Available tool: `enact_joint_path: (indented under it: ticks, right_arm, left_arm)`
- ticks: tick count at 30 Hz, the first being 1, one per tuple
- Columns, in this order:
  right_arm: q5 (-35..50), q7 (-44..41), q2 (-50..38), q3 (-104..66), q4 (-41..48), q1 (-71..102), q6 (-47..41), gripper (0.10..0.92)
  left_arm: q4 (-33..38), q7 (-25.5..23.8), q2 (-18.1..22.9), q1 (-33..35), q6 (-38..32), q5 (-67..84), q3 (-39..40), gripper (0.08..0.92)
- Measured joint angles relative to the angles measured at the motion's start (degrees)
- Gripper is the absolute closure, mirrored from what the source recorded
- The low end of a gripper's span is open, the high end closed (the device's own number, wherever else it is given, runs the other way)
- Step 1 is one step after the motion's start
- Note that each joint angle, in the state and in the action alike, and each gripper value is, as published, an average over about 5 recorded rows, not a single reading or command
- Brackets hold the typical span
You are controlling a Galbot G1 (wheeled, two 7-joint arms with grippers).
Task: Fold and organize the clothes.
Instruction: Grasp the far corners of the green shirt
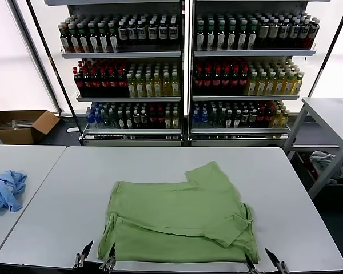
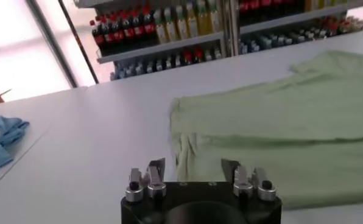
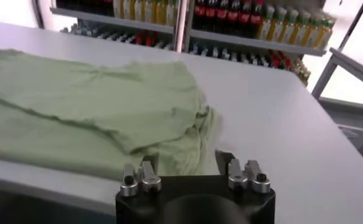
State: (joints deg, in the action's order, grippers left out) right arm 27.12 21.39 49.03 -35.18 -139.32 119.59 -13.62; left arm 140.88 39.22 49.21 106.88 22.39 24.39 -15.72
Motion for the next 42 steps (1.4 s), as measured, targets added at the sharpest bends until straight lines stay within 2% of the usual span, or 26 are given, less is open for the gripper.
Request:
enact_joint_path:
  ticks: [4,7,17,23,31,42]
  right_arm:
    - [4.0,-0.62,-0.78,0.37,2.13,-8.69,-2.39,0.208]
    - [7.56,-1.13,-1.06,2.5,5.71,-18.4,-4.79,0.203]
    - [14.35,-4.42,2.47,18.41,26.75,-55.57,-12.45,0.203]
    - [15.05,-7.88,6.0,26.97,38.82,-73.18,-15.47,0.203]
    - [15.01,-11.33,9.38,32.49,50.14,-84.24,-17.58,0.203]
    - [14.75,-14.54,10.49,32.85,55.7,-83.96,-18.75,0.203]
  left_arm:
    - [-0.21,-3.14,0.43,-4.91,-0.32,1.39,-0.2,0.211]
    - [-1.99,-6.22,1.09,-10.19,-0.31,3.17,0.09,0.182]
    - [-14.47,-14.11,2.87,-31.98,3.55,12.23,2.53,0.177]
    - [-23.48,-17.32,3.47,-41.9,6.46,15.73,4.34,0.177]
    - [-32.73,-20.6,4.19,-49.9,8.72,17.75,6.49,0.177]
    - [-40.57,-23.24,5.06,-53.95,10.01,18.55,7.33,0.177]
